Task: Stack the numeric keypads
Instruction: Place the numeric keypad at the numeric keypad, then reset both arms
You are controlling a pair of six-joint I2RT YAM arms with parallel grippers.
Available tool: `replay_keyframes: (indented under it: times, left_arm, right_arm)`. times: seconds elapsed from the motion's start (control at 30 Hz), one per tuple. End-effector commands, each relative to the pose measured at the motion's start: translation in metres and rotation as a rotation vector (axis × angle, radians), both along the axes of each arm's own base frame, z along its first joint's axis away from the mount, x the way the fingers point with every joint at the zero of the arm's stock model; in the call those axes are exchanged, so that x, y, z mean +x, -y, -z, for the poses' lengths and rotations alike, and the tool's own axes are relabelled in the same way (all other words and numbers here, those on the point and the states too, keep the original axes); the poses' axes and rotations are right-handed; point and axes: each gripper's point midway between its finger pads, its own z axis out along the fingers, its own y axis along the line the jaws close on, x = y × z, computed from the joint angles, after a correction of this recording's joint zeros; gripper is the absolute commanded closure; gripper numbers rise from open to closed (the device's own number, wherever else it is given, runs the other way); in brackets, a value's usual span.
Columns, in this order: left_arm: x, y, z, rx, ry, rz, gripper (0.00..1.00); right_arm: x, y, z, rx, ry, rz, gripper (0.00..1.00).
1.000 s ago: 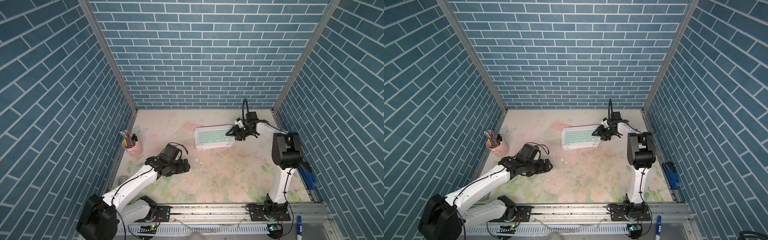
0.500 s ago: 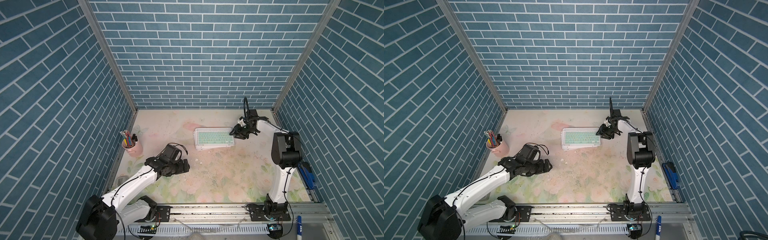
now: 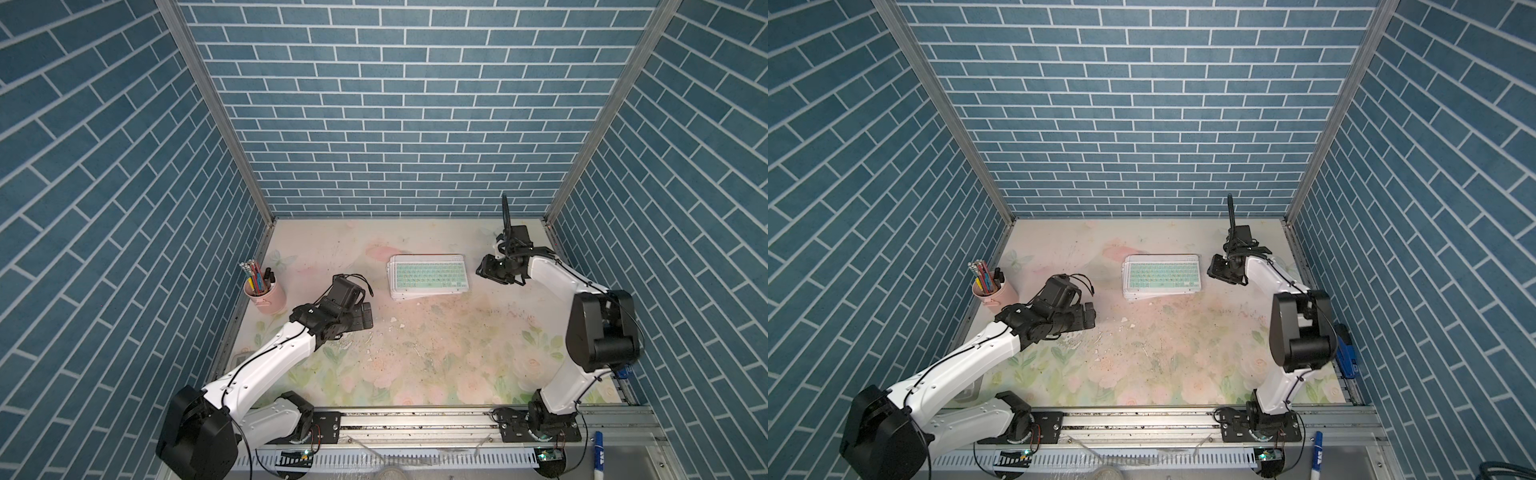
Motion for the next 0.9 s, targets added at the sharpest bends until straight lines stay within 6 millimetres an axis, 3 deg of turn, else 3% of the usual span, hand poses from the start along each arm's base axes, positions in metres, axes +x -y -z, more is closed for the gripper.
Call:
replay_keyframes:
  times: [0.0,0.07,0.1,0.17,0.2,0.47,0.7,0.87]
  left_arm:
    - [0.031,-0.024,-0.019,0.186,0.104,-0.037,0.00]
    - [0.045,-0.028,-0.025,0.227,0.144,-0.042,0.00]
    - [0.051,-0.032,-0.028,0.247,0.163,-0.052,0.00]
    - [0.062,-0.041,-0.033,0.278,0.196,-0.067,0.00]
    - [0.066,-0.050,-0.036,0.301,0.212,-0.083,0.00]
    - [0.088,-0.129,-0.047,0.497,0.419,-0.301,0.00]
    - [0.096,-0.125,-0.034,0.528,0.530,-0.200,0.00]
    - [0.092,-0.132,-0.023,0.499,0.615,-0.186,0.00]
  right_arm:
    - [-0.003,0.032,-0.021,-0.162,0.148,0.057,0.49]
    - [-0.014,0.044,-0.028,-0.207,0.185,0.086,0.45]
    - [-0.020,0.050,-0.031,-0.229,0.206,0.097,0.36]
    - [-0.031,0.063,-0.035,-0.272,0.242,0.127,0.10]
    - [-0.036,0.070,-0.036,-0.300,0.257,0.145,0.04]
    - [-0.063,0.130,-0.041,-0.487,0.463,0.358,0.02]
    - [-0.070,0.157,-0.029,-0.583,0.644,0.444,0.02]
    - [-0.067,0.155,-0.018,-0.563,0.739,0.447,0.02]
